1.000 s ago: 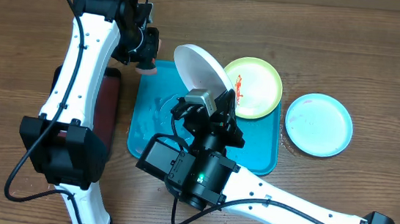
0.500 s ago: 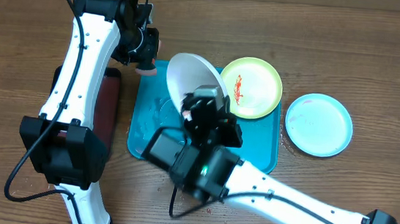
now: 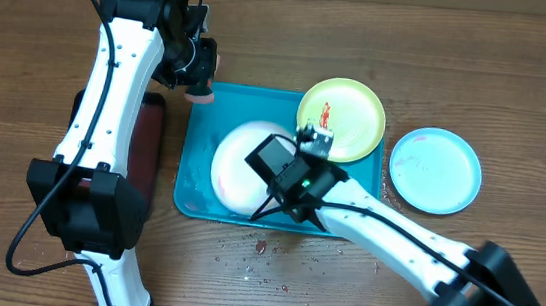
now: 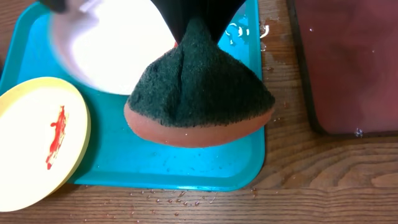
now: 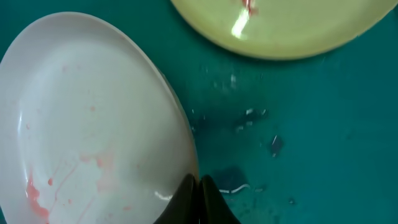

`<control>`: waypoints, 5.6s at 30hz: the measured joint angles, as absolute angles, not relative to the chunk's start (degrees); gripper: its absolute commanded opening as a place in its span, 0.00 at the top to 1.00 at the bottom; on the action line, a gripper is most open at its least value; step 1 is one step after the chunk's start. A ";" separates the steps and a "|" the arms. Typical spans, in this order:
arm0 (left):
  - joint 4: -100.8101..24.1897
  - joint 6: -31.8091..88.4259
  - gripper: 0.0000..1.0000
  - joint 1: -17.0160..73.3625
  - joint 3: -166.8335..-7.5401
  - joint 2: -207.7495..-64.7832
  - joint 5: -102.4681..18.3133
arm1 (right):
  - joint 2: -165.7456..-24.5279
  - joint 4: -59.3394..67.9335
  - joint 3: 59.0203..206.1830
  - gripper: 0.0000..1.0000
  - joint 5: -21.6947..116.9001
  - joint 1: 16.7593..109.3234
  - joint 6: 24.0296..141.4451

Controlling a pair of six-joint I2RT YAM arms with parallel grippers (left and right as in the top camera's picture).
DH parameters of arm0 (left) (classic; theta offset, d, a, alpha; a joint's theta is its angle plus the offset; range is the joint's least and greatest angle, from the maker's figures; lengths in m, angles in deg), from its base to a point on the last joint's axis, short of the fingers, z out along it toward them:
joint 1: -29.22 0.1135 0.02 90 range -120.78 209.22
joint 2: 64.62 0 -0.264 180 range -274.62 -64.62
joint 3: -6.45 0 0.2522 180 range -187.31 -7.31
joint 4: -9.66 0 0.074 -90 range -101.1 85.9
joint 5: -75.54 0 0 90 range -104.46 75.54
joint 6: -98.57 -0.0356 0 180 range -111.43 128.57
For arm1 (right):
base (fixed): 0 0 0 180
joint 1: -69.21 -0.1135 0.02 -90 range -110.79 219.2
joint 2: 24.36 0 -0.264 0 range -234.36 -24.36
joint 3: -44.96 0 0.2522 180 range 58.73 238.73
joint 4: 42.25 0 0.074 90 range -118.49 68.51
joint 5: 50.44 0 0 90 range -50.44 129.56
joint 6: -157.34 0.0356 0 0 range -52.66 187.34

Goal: Clean dirty plates on tray and stack at the side
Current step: 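Lower the white plate back onto the blue tray with right gripper, then scrub the white plate again with the sponge in left gripper, then lift and tilt the white plate with right gripper to drain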

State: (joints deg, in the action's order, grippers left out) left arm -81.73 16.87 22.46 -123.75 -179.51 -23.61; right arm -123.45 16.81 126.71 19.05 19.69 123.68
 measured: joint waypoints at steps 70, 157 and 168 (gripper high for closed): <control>-54.60 17.28 0.96 15.00 -84.52 -179.47 -16.57 | -135.12 2.80 126.34 0.96 52.07 35.71 120.90; -72.29 21.63 0.96 15.49 -111.75 -179.73 -17.53 | -118.71 23.98 129.51 0.96 -37.48 0.78 104.75; -72.24 21.65 0.96 15.49 -111.73 -179.73 -17.55 | -118.71 25.20 129.53 0.96 -36.89 1.00 105.27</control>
